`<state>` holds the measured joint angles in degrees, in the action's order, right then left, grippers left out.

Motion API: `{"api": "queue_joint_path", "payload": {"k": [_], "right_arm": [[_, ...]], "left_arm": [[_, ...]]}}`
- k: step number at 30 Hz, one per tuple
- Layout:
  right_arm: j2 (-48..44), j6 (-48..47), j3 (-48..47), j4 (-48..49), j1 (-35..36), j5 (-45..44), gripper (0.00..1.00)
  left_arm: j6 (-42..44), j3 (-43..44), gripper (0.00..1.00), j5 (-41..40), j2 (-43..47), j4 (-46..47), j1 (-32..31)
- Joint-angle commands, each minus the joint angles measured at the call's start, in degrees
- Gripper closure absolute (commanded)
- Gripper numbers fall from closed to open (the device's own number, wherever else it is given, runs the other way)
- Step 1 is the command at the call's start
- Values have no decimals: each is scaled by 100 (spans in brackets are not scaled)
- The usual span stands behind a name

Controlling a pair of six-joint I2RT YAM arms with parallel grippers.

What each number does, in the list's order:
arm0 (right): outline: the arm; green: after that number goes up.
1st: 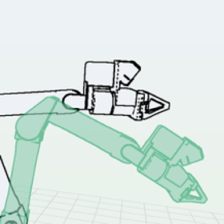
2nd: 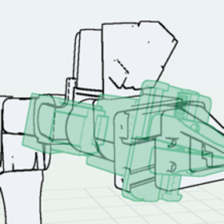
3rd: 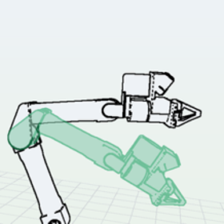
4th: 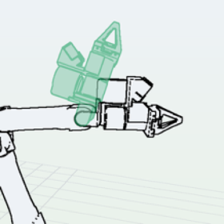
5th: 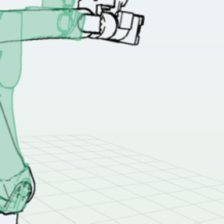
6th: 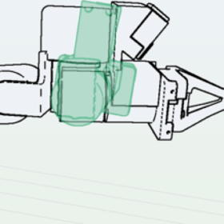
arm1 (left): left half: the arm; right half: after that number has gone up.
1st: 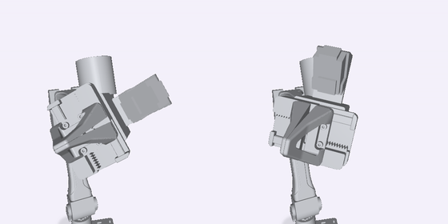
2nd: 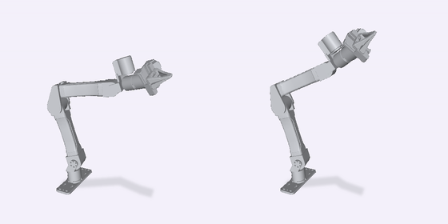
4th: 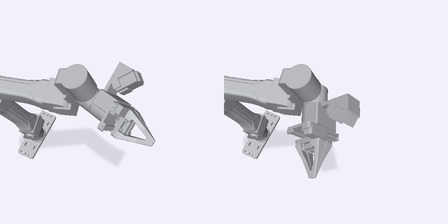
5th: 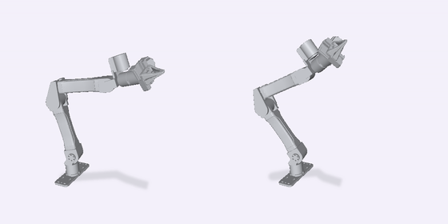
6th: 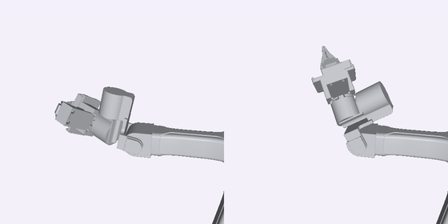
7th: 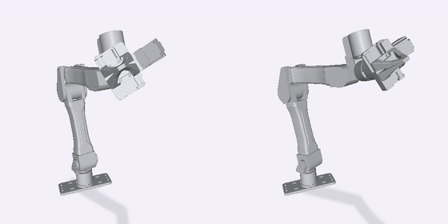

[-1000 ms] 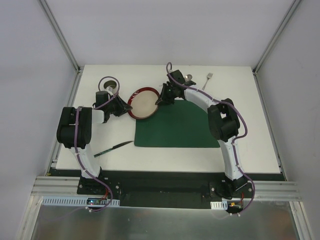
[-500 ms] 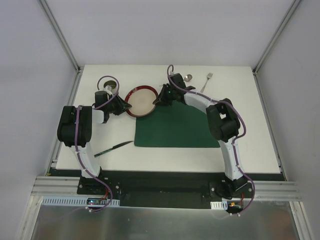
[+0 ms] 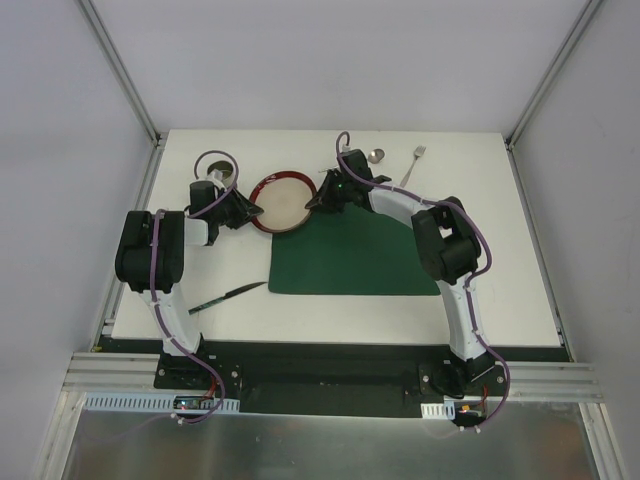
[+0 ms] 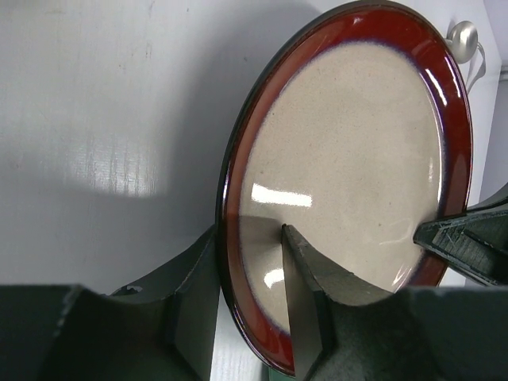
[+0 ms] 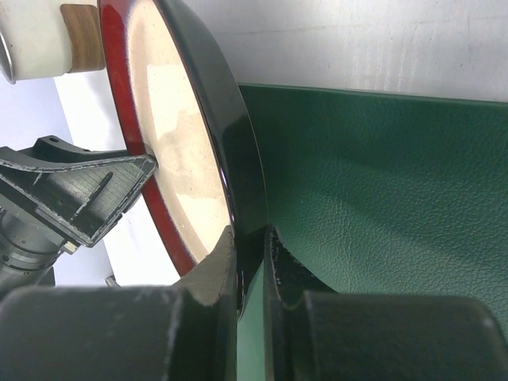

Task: Set the dinner table for one person
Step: Place the plate on the napkin.

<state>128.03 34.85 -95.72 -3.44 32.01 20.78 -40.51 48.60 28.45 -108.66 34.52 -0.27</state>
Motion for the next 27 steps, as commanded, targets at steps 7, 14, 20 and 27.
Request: {"api": "queue_joint_path", "payload": {"k": [7,14,20,27], "right_arm": [[-832,760,-35,1873,297,805,99],[-973,725,212,1917,332,753,99],[-1017,716,273,1926,367,700,99],[-1113,585,388,1822,464,647,99]], "left_arm": [[-80,220,81,768,126,-165,-298],[-80,238,100,645,205,-271,-394],[-36,115,100,451,398,-367,-421],[157,-79,100,258,977,-587,-474]]}}
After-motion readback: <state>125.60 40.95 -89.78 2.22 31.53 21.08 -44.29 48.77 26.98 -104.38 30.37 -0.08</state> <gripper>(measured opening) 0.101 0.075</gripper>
